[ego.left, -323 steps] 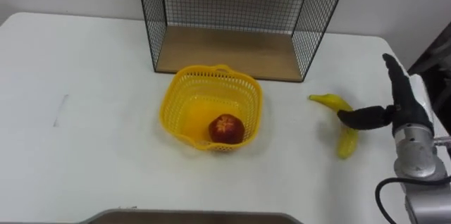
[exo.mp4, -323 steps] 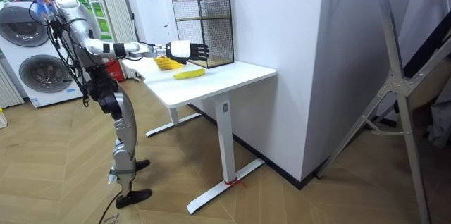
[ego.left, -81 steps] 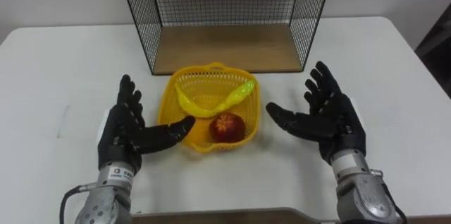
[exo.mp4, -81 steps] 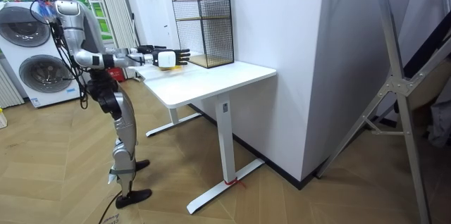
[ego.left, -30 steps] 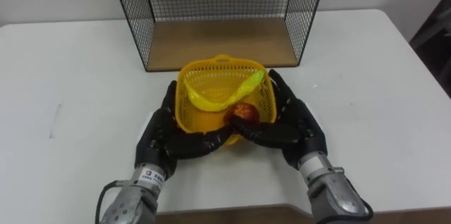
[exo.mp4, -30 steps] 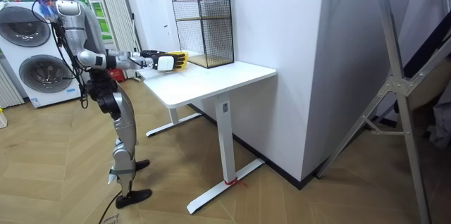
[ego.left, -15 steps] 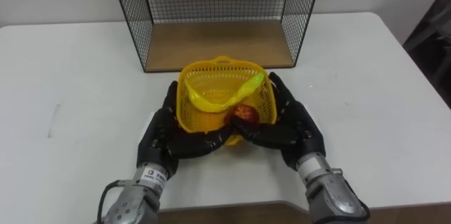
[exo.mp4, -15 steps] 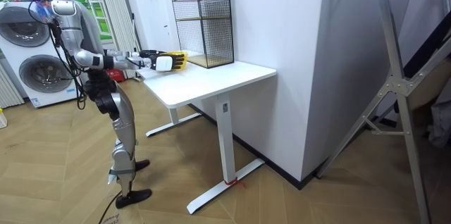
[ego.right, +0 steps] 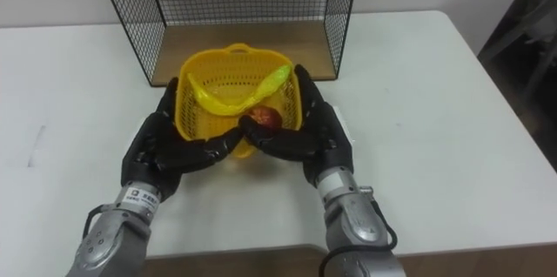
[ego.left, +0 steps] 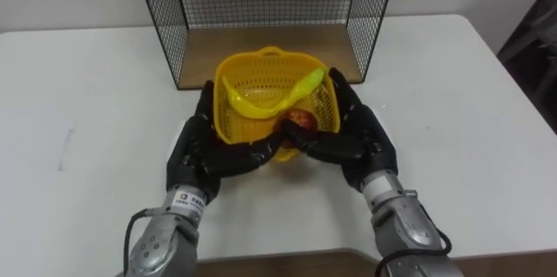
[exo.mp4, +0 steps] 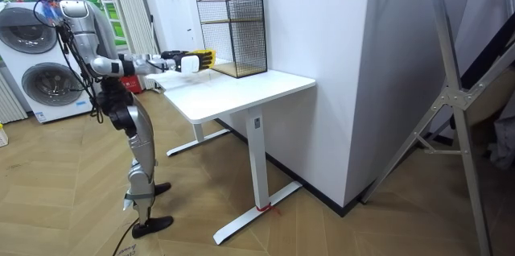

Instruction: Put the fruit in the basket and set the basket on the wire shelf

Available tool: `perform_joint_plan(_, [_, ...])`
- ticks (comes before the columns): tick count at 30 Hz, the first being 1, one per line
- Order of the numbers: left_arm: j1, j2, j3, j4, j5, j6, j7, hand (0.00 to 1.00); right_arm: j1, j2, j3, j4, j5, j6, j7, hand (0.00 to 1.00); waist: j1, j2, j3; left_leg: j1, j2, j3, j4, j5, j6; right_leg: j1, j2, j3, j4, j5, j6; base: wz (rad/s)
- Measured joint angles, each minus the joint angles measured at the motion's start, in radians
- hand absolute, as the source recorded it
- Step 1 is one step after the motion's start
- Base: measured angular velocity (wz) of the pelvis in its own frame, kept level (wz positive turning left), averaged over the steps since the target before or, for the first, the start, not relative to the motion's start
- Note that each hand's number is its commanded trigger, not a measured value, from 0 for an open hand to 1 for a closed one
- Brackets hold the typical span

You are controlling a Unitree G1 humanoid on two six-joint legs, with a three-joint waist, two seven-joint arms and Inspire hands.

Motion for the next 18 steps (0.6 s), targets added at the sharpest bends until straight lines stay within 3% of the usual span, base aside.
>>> perform_joint_plan(7, [-0.001,-0.003,-0.001,-0.043,-0.037,-0.024,0.011,0.0,-0.001,0.001,0.006,-0.052,0.0,-0.034,-0.009,0.0,-0.001,0.01,-0.006,0.014,0.0,0.0,-0.003,0.0,0.0,0.012,0.0,-0.002,-0.002,0.0,0.0,0.0])
perform_joint_plan(15, [-0.002,-0.003,-0.001,-0.084,-0.036,-0.027,0.029,0.0,-0.002,0.008,0.008,-0.084,0.0,-0.039,-0.019,0.0,-0.001,0.009,-0.0061,0.014,0.0,-0.001,-0.003,0.0,0.0,0.011,0.0,-0.002,-0.001,0.0,0.0,0.0])
perform_joint_plan(18, [-0.014,-0.006,0.0,-0.096,-0.036,-0.039,0.03,0.0,-0.013,0.01,0.008,-0.093,-0.001,-0.061,-0.019,0.0,-0.001,0.004,-0.0054,0.019,0.0,-0.001,0.0,0.0,0.0,0.021,0.0,-0.004,-0.001,0.0,0.0,0.0])
